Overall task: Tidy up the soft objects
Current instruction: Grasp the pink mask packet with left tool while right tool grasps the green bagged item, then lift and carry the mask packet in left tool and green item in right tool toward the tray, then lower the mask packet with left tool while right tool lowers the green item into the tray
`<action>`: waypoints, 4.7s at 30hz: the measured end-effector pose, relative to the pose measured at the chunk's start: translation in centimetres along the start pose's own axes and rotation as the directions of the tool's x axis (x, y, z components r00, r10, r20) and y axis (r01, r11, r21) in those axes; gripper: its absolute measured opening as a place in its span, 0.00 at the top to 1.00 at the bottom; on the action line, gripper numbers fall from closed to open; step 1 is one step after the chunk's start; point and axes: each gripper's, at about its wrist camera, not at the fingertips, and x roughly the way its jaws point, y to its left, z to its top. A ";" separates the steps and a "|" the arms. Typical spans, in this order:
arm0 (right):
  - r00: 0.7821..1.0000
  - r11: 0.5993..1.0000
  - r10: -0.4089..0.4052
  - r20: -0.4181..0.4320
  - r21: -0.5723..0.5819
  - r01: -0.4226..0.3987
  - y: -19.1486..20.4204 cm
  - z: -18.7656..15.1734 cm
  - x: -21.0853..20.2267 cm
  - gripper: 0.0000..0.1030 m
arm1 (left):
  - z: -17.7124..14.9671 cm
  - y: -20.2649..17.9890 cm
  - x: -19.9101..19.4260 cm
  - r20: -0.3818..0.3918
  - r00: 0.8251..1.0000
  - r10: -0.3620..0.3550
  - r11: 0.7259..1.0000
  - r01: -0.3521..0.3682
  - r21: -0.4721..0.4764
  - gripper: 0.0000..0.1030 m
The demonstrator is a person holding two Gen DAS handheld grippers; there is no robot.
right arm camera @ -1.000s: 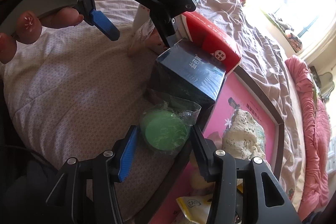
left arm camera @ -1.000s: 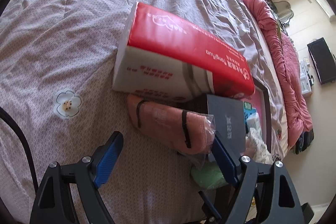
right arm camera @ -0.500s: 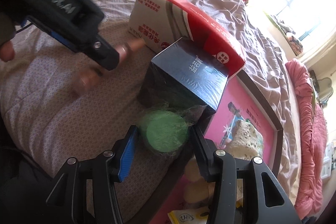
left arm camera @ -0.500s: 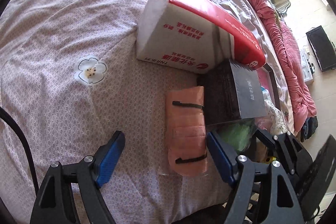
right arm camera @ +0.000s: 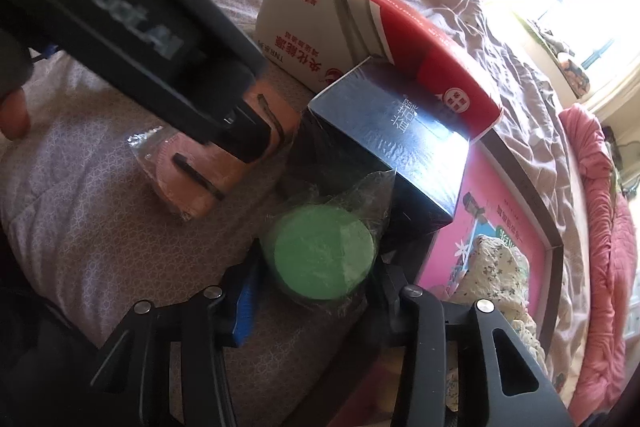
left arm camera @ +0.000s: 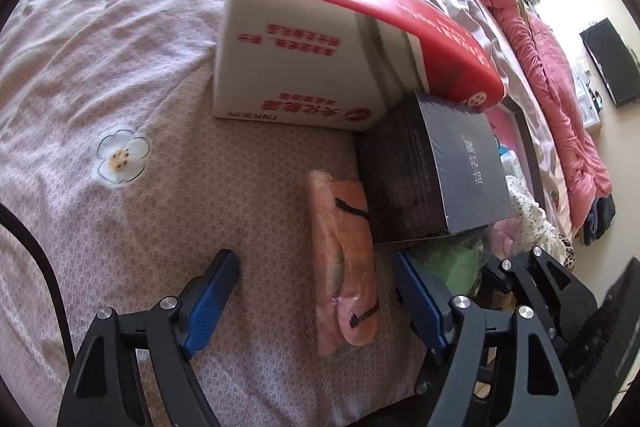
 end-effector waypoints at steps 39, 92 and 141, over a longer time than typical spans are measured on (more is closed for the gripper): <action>0.970 0.912 0.194 0.149 0.337 -0.234 -2.9 -3.1 -5.9 0.58 | 0.5 -3.0 2.2 0.033 0.973 0.229 0.964 -0.231 0.130 0.64; 0.950 0.924 0.183 0.255 0.285 -0.254 -0.3 -1.3 -12.8 0.58 | -9.3 -2.3 -11.9 0.183 0.969 0.163 0.978 -0.184 0.103 0.64; 0.962 0.791 -0.073 0.263 0.602 -0.105 -11.5 -15.5 -20.2 0.58 | -13.8 -18.6 -9.4 0.135 0.990 0.040 0.912 -0.092 0.399 0.64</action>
